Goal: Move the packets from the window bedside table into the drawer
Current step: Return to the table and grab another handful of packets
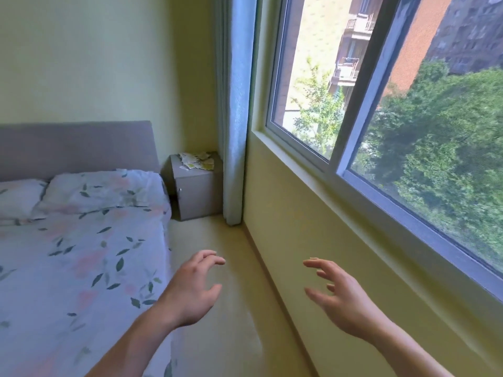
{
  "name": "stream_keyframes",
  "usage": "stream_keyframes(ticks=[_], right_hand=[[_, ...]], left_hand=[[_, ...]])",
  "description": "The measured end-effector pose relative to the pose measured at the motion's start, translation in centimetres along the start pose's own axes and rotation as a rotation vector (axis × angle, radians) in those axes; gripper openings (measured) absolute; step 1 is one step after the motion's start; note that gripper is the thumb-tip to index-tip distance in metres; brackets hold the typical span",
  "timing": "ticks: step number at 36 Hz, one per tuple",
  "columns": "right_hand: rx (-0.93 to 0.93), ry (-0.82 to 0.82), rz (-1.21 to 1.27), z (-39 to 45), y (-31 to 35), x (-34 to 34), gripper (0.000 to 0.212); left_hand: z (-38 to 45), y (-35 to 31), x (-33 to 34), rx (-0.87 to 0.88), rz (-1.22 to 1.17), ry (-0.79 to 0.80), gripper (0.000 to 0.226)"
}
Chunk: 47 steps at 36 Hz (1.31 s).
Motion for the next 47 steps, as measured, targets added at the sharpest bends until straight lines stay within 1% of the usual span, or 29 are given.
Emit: stream_keyframes(ticks=[4, 8, 15, 19, 26, 30, 33, 37, 41, 47], right_hand=[[-0.047, 0.031, 0.01, 8.4, -1.0, -0.8, 0.043], [-0.116, 0.051, 0.026, 17.5, -0.8, -1.4, 0.045], [-0.243, 0.14, 0.046, 33.5, 2.1, -1.7, 0.042], [-0.307, 0.19, 0.041, 42.4, 6.0, 0.3, 0.044], [-0.474, 0.342, 0.012, 54.2, 14.4, 5.6, 0.049], [-0.512, 0.355, 0.001, 61.5, 17.6, 8.0, 0.048], [-0.509, 0.355, -0.026, 67.2, 19.2, 9.7, 0.049], [-0.433, 0.36, -0.018, 74.5, 20.2, 11.6, 0.048], [-0.365, 0.337, 0.019, 80.8, 20.6, 13.0, 0.047], [-0.217, 0.34, 0.067, 88.8, 18.9, 14.5, 0.043]], left_hand=[[7.4, -1.2, -0.9, 0.017, 0.024, -0.034, 0.043], [15.0, -0.8, -2.1, -0.006, 0.061, -0.071, 0.044], [24.5, 2.1, -5.8, -0.149, 0.081, -0.165, 0.041], [27.4, 5.6, -9.3, -0.262, 0.105, -0.202, 0.041], [31.1, 14.5, -15.9, -0.444, 0.054, -0.314, 0.038], [35.1, 19.6, -18.2, -0.478, 0.061, -0.353, 0.038], [39.0, 23.6, -19.5, -0.488, 0.038, -0.359, 0.036], [45.4, 28.4, -21.5, -0.515, -0.013, -0.304, 0.035], [53.6, 31.3, -23.6, -0.438, -0.012, -0.258, 0.037], [65.9, 33.6, -25.3, -0.347, -0.047, -0.187, 0.037]])
Point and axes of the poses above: each hand's wrist, its own z-axis towards the middle knuckle, its own x-axis out of the palm, y = z × x, the point moved 7 cm from there along z, towards the middle knuckle, and after that the axes turned 6 degrees about -z, right-handed, at the moved point
